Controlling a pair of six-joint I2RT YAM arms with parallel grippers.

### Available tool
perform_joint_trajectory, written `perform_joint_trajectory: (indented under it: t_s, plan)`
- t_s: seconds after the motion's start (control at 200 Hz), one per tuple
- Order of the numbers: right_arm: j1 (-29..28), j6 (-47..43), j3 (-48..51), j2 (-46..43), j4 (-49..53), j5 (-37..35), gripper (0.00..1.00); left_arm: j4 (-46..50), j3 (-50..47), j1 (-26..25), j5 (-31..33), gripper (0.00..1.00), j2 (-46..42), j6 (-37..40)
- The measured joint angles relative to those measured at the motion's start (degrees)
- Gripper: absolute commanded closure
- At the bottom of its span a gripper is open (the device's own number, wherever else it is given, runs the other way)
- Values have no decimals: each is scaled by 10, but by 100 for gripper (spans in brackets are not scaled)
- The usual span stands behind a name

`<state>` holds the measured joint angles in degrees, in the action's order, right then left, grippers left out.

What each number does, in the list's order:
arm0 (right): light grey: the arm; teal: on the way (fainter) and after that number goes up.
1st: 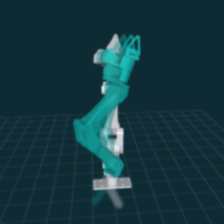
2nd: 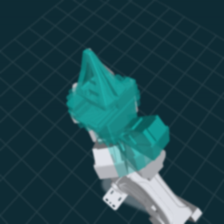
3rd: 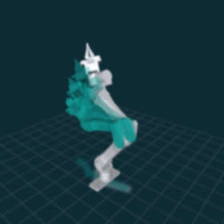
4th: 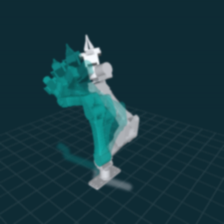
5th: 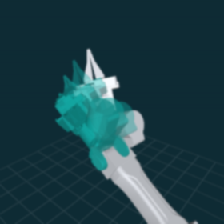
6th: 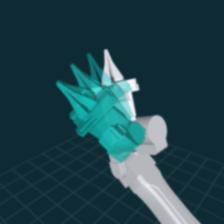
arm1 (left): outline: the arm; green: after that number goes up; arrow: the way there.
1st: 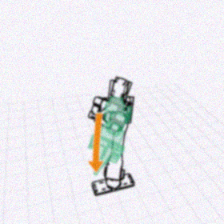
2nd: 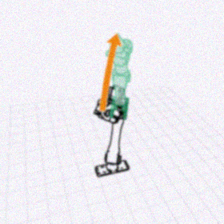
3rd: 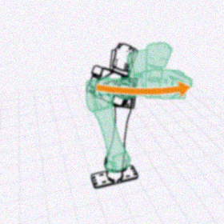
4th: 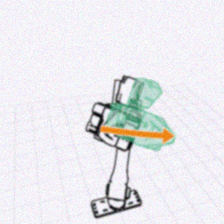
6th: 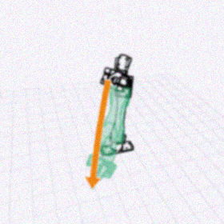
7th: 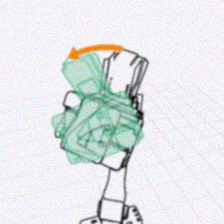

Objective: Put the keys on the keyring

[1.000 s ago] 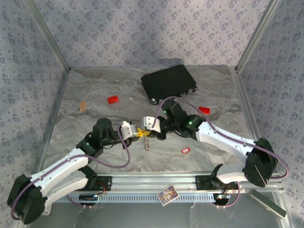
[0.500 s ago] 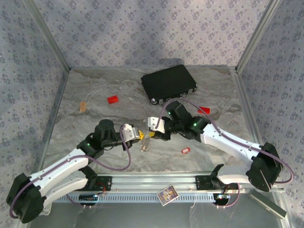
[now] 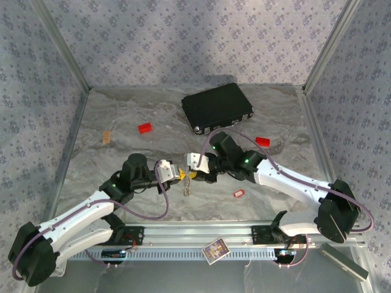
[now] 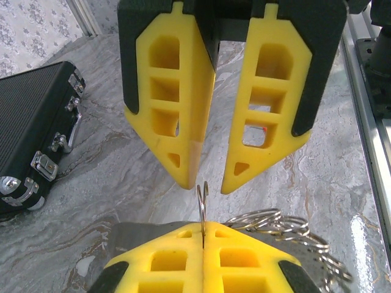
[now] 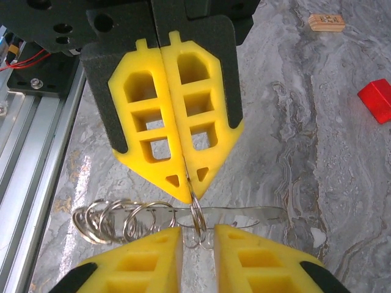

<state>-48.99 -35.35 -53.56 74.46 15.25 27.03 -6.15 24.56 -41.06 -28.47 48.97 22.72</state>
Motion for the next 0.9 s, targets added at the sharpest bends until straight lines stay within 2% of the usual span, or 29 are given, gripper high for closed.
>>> perform_joint_trajectory:
  t_s: [0.145,0.26,0.335,0.455,0.62,0.755,0.884,0.899]
  plan:
    - [-5,3,1,9,-9,0,88,0,0,-2,0,100,0,0]
    - [-6,7,1,17,-11,0,100,3,0,-3,0,100,1,0]
    - [-6,8,1,18,-10,0,100,4,0,-3,0,100,3,0]
    - [-6,9,1,20,-10,2,100,4,0,-3,4,91,4,-1]
    - [-8,13,1,23,-14,6,100,-3,0,-3,7,86,8,-3]
    - [-9,15,1,26,-17,7,100,-5,0,-3,6,87,13,-3]
    - [-9,15,1,27,-18,4,100,-5,0,-3,6,95,15,-9]
    - [-9,15,1,27,-18,3,97,-5,0,-3,6,96,15,-8]
